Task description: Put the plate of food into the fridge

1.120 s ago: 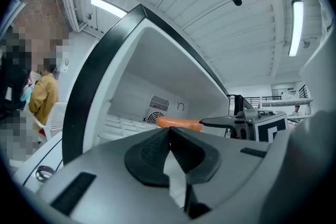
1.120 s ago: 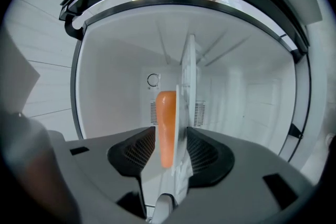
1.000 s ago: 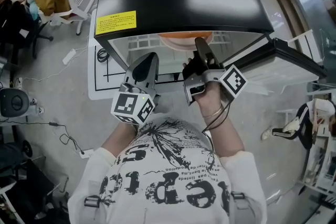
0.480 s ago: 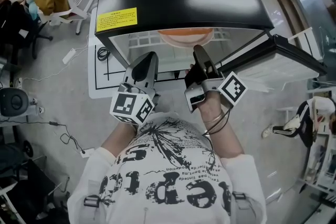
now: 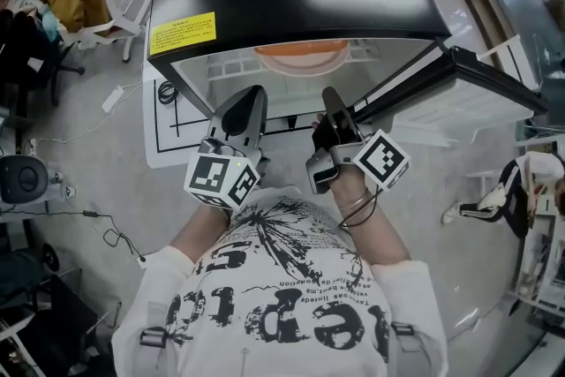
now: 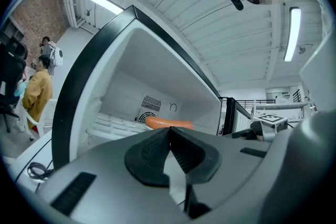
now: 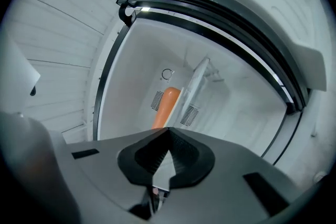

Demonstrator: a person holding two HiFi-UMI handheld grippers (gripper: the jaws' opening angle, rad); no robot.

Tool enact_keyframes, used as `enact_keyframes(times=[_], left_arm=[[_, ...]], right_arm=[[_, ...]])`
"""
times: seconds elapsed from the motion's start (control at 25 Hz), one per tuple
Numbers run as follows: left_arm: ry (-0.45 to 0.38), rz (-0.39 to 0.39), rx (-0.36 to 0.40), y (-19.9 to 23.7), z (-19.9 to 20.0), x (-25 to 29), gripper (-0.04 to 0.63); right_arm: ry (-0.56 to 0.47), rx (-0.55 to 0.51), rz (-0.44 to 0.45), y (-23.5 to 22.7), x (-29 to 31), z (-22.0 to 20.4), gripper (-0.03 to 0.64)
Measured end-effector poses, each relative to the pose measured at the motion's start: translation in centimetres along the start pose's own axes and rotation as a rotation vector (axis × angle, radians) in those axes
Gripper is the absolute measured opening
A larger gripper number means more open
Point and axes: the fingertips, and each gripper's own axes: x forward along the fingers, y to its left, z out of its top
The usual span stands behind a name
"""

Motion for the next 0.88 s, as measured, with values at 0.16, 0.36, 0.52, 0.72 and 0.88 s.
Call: enact_keyframes(times=[0.16, 0.36, 0.52, 0.72, 0.88], left_arm=[[0.006, -0.011, -0.003, -0.7, -0.3, 0.1, 0.008], [-0.002, -0.009, 0.003, -1.1, 0.0, 0.1, 0.008], [-0.001, -0.007, 0.020, -1.6, 0.0, 0.1, 0.008], [0.002, 0.002, 0.040, -1.8, 0.0, 0.0, 0.008], [0.004, 0.014, 0.066, -1.8, 0.0, 0.0, 0.008]], right_arm=[[0.006, -0.012, 0.007, 0.1, -0.5, -0.3, 0.002], [-0.028, -0.308, -0.001, 1.6, -1.0, 0.6, 0.002], [-0.064, -0.596, -0.025, 2.6, -1.7, 1.3, 0.002], [-0.099, -0.887, 0.000, 4.7, -1.9, 0.9, 0.002], [-0.107, -1.010, 0.019, 5.3, -1.8, 0.2, 0.002]])
